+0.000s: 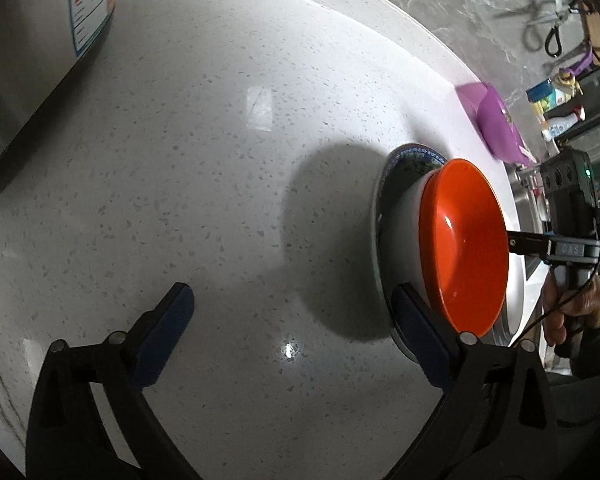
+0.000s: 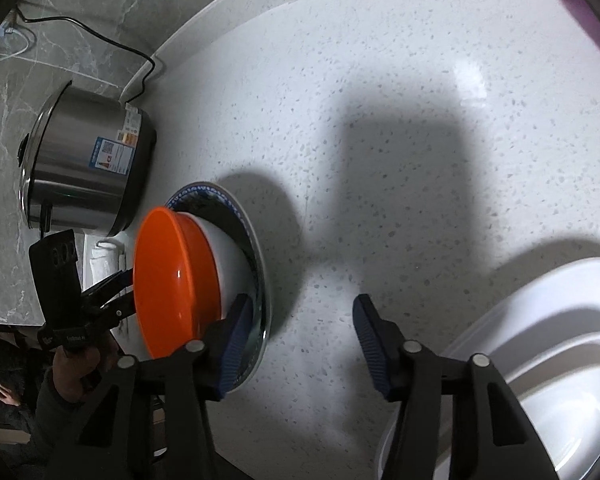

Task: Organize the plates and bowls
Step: 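Close both tools on the rim of the nested bowl stack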

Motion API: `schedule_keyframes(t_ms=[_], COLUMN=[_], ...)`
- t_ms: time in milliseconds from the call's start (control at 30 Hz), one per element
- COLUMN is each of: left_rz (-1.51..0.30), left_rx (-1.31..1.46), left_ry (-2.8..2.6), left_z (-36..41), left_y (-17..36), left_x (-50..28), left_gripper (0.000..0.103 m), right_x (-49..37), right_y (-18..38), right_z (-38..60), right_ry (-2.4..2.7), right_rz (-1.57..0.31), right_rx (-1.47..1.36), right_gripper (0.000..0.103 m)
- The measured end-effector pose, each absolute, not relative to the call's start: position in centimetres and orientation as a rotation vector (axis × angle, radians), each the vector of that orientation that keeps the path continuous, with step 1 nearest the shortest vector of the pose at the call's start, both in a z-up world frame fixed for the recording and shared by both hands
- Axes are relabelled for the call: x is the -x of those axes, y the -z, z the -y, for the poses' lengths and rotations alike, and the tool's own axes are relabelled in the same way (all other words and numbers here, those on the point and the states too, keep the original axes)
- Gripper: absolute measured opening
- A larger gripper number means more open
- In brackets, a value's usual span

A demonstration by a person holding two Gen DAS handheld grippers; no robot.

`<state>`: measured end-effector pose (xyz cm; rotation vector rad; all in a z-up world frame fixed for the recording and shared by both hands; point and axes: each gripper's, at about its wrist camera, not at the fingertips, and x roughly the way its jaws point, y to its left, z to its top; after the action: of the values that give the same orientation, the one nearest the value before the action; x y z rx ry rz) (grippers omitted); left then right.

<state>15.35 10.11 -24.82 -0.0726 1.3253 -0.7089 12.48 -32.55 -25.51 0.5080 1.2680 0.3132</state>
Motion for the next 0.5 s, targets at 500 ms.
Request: schedule_keyframes(t_ms=[500], left_rz=[-1.341], left_rx=[0.038], left_ry=[0.715], left_z=[-6.5], left_y=[23.9], left_x=[-15.3], left_gripper=[0.054], right_x=[-12.4], right_y=[25.2], right_z=[31.4], right_ry=[-0.376], right_rz=[-1.227], right_rx=[-0.511], right_gripper=[0.011])
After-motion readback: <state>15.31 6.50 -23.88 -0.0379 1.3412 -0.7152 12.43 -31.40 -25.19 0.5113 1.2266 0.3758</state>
